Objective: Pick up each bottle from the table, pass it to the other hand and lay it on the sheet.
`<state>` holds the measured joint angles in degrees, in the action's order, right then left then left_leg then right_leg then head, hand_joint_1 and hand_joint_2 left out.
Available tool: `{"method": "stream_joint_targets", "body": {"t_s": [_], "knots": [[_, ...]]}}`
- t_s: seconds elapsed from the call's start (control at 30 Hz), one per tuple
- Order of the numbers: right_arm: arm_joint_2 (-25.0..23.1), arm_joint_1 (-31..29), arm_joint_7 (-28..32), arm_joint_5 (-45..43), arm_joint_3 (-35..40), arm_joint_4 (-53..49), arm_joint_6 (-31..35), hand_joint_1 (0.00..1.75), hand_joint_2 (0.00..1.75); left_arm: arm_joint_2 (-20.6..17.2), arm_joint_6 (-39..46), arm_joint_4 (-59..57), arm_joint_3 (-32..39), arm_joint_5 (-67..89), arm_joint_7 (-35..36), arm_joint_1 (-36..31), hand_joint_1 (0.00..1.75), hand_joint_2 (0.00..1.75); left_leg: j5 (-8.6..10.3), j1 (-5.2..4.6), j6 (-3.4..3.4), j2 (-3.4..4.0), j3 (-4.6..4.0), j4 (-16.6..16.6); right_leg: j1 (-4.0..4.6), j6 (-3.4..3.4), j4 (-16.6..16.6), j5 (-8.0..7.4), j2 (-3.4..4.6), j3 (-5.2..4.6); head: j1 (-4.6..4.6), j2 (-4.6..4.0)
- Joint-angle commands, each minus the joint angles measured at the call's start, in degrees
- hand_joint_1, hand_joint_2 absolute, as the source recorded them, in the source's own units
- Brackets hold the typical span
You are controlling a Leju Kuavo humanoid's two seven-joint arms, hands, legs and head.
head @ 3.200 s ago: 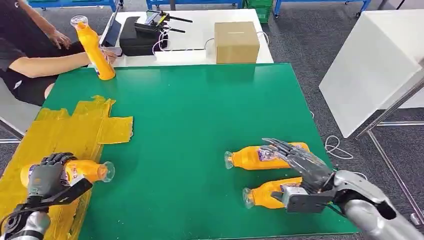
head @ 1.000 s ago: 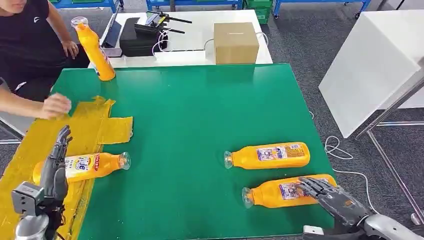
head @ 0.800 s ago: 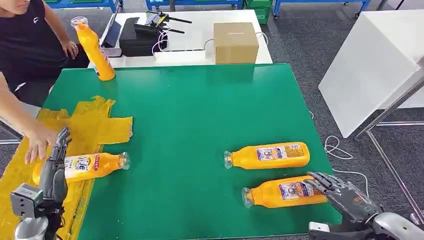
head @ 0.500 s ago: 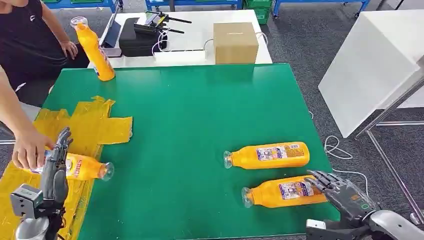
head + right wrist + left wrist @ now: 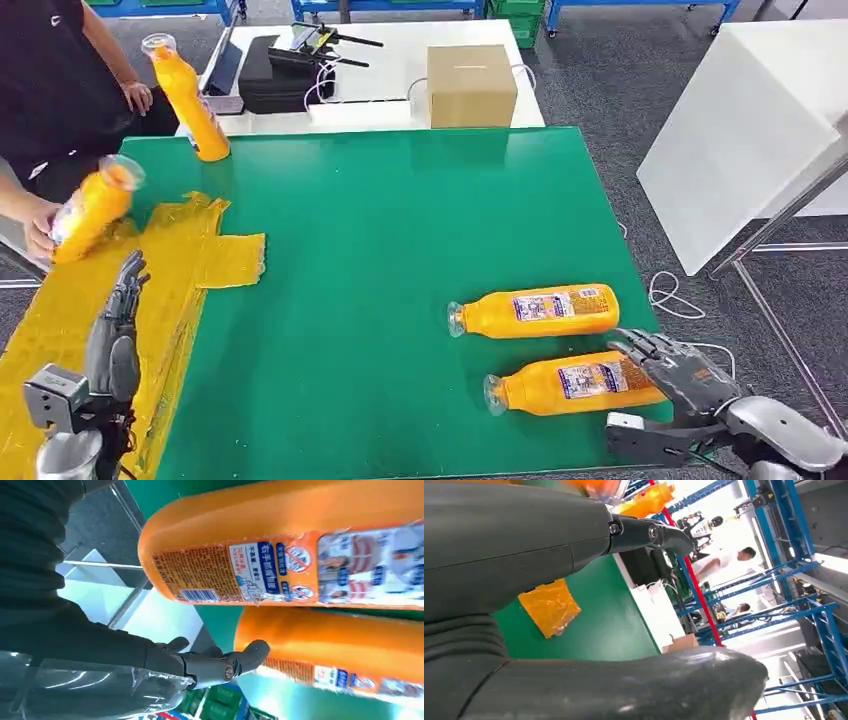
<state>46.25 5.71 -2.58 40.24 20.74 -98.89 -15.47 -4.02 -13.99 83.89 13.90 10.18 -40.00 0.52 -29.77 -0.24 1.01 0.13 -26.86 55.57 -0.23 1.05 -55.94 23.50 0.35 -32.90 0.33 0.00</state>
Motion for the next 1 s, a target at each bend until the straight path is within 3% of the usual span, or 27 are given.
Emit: {"method": "stream_joint_targets", "body": {"t_s": [0.03,0.23,0.47,0.5,0.53,0.57,0.63,1.0], "knots": [[-7.6,-9.1,0.9,1.9,5.1,13.6,-1.1,0.0,1.75,1.0,-0.3,-5.0,-0.2,-0.5,0.0,-3.8,0.0,0.0,0.06,0.12,-0.07,0.01,0.18,-0.2,0.12,0.0,0.3,-0.11,-0.01,0.22,-0.02,0.0],[-7.6,-9.1,0.9,1.9,5.1,13.6,-1.1,0.0,1.75,1.0,-0.3,-5.0,-0.2,-0.5,0.0,-3.8,0.0,0.0,0.0,0.15,-0.08,0.01,0.19,-0.2,0.13,0.0,0.2,-0.06,-0.01,0.23,0.0,0.0],[-9.1,-12.8,1.2,3.0,11.4,23.4,-4.9,0.03,1.75,1.4,-0.8,-9.3,-2.2,0.2,0.0,-8.3,0.0,0.0,0.07,0.11,-0.05,-0.09,0.08,-0.1,0.1,0.02,0.2,-0.09,-0.1,0.17,0.0,0.0],[-9.5,-12.9,1.3,3.2,12.1,24.6,-4.9,0.23,1.75,1.5,-0.7,-9.8,-2.4,0.2,0.0,-8.8,0.0,0.0,0.08,0.14,-0.07,-0.1,0.11,-0.1,0.13,0.02,0.3,-0.12,-0.11,0.21,0.0,0.0],[-9.8,-13.1,1.2,3.5,12.9,25.8,-5.0,0.87,1.75,1.6,-0.7,-10.4,-2.7,0.3,0.0,-9.3,0.0,0.0,0.07,0.09,-0.05,-0.12,0.09,-0.1,0.08,0.02,0.2,-0.07,-0.12,0.18,0.0,0.0],[-10.0,-13.2,1.3,3.6,13.7,26.8,-4.8,1.41,1.75,1.7,-0.6,-10.8,-2.9,0.2,0.0,-9.7,0.0,0.0,0.1,0.13,-0.07,-0.17,0.15,-0.2,0.12,0.02,0.3,-0.11,-0.18,0.27,-0.02,0.0],[-10.0,-13.0,1.2,3.5,14.1,27.5,-4.7,1.75,1.75,1.8,-0.5,-11.3,-3.2,0.3,0.0,-10.2,0.0,0.0,0.06,0.14,-0.07,-0.15,0.15,-0.1,0.13,0.0,0.3,-0.07,-0.16,0.26,-0.02,0.0],[-7.3,-11.5,1.5,1.4,14.2,24.5,-4.9,1.75,1.75,1.7,-0.2,-12.1,-3.6,-0.2,0.0,-10.9,0.0,0.0,-0.05,0.12,-0.03,0.3,0.64,0.0,0.18,0.01,0.2,-0.03,0.17,0.6,0.0,0.0]]}}
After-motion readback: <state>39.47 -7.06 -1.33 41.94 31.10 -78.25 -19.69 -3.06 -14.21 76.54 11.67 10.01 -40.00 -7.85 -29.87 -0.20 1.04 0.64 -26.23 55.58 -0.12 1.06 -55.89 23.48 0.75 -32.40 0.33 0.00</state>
